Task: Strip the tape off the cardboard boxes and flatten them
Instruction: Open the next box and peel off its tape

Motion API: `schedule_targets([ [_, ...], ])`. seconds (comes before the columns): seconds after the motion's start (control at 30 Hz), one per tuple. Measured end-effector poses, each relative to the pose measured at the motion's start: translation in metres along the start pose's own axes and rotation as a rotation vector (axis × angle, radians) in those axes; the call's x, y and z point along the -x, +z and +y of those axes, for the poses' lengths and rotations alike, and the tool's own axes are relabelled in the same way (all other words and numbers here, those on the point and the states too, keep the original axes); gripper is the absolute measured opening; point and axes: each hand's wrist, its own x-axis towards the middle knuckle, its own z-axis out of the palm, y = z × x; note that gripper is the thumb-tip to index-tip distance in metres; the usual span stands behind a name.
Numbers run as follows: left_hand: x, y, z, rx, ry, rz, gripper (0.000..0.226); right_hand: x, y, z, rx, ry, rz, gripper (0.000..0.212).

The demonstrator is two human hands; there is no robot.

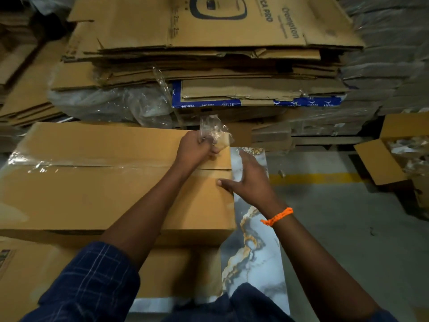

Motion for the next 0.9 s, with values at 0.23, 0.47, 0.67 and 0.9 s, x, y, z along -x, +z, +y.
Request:
schedule_targets([
  [0.23, -0.015, -0.008, -0.004, 0.220, 0.034, 0.033, 0.017, -0.021, 0.014, 0.007, 0.097, -0.155, -0.210, 0.089],
  [0.47, -0.026, -0.003, -0.006, 0.225, 0.112, 0.188, 0.020, -0.031, 0.015, 0.006, 0.203, -0.119, -0.189, 0.093],
  [0.67, -0.023, 0.000, -0.005, 0.181, 0.147, -0.059, 0.016, -0.044, 0.009, 0.003, 0.214, -0.104, -0.166, 0.092],
  [0.9, -0.029, -0.007, 0.011, -0.005, 0.146, -0.058, 0.048, -0.076, 0.002, -0.003, 0.452, -0.101, -0.257, 0.134],
])
